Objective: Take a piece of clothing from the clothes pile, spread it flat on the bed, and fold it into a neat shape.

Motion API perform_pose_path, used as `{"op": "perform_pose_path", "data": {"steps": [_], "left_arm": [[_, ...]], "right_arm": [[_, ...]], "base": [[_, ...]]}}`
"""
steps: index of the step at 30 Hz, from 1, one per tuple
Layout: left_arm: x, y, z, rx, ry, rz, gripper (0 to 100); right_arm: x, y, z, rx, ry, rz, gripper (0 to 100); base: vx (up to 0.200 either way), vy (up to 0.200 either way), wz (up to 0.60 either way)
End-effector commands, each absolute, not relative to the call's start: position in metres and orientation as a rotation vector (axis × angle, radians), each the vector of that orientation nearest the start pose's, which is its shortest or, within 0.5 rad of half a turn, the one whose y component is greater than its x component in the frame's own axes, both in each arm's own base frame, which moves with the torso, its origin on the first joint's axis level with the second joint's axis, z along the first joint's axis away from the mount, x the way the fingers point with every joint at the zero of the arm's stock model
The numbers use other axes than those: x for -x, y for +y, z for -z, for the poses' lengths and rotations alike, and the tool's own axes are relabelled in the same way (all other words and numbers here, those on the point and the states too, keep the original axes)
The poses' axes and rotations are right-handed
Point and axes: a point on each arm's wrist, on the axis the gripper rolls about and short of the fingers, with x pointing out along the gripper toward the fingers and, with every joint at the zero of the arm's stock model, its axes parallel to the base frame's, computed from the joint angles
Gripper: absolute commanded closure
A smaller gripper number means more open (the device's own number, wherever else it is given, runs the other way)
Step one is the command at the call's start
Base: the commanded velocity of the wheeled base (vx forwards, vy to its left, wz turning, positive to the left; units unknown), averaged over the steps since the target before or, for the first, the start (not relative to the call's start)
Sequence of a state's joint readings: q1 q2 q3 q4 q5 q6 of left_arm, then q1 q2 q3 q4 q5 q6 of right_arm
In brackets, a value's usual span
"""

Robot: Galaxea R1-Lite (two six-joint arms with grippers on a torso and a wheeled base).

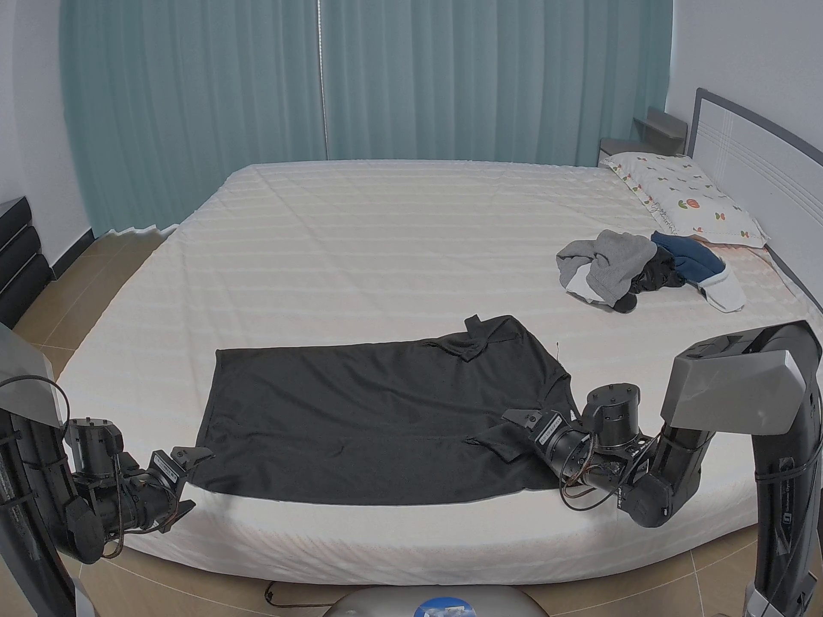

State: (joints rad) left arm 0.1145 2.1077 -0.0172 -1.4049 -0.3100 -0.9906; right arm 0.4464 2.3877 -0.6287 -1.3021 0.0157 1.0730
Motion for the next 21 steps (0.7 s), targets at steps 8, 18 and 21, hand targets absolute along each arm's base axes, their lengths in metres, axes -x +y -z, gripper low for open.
{"op": "perform_pose_path", "data": {"steps": [8,18,21], "left_arm": [[-0.207,0.017,-0.003,1.095,0.728,-0.17,0],[-0.207,0.017,-0.003,1.095,0.73,-0.171,0],[-0.207,0.017,-0.003,1.095,0.73,-0.171,0]], "right_arm": [[-0.308,0.15,0.019,-0.936,0.652,-0.167,100],[-0.278,0.153,-0.009,-0.927,0.66,-0.221,100],[-0.269,0.155,-0.011,-0.913,0.678,-0.229,100]], "base": [[0.0,0.0,0.0],[0.0,0.0,0.0],[0.0,0.0,0.0]]}}
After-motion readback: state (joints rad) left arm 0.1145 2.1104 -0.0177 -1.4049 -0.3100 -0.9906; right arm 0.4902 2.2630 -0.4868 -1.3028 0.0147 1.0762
